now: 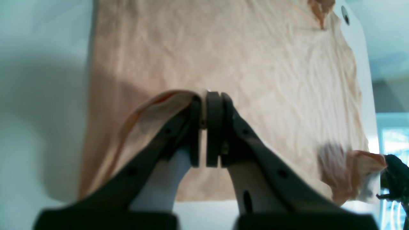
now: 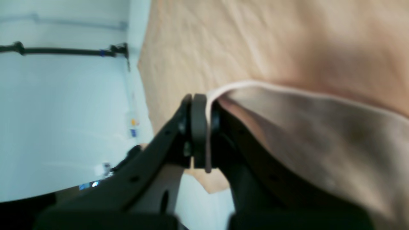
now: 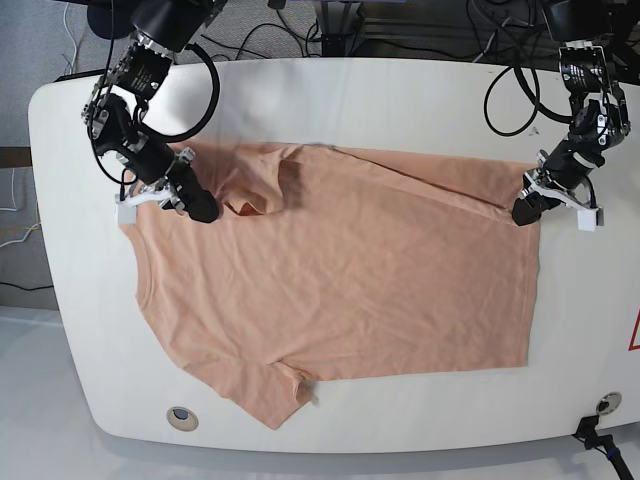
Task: Fold the T-shirt properly
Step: 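Drag the shirt with both grippers, spreading the shoulder edge taut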
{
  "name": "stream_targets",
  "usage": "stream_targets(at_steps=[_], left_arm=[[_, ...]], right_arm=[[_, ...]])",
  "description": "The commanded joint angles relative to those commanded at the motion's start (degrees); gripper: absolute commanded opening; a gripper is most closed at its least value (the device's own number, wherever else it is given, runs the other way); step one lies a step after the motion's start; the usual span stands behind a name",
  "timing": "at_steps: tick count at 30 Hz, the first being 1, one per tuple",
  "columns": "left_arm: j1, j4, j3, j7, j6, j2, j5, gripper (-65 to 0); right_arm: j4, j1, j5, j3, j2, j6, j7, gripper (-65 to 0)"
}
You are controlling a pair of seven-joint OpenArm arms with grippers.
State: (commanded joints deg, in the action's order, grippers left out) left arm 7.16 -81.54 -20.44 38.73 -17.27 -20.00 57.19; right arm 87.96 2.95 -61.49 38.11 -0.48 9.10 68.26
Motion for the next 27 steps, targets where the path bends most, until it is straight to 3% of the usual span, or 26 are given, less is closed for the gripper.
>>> stream_targets(at_steps=[11, 27], left_arm=[[-6.77, 8.70, 1.85, 0.00, 0.00, 0.00, -0.09, -65.0], [-7.47, 9.14, 1.58, -0.09, 0.00, -0.79, -0.09, -65.0]], right_arm=[[-10.02, 9.58, 0.00, 0.09, 3.69, 0.00, -0.26, -65.0], [-13.80, 11.87, 0.09, 0.00, 4.66, -0.26, -2.73, -65.0]])
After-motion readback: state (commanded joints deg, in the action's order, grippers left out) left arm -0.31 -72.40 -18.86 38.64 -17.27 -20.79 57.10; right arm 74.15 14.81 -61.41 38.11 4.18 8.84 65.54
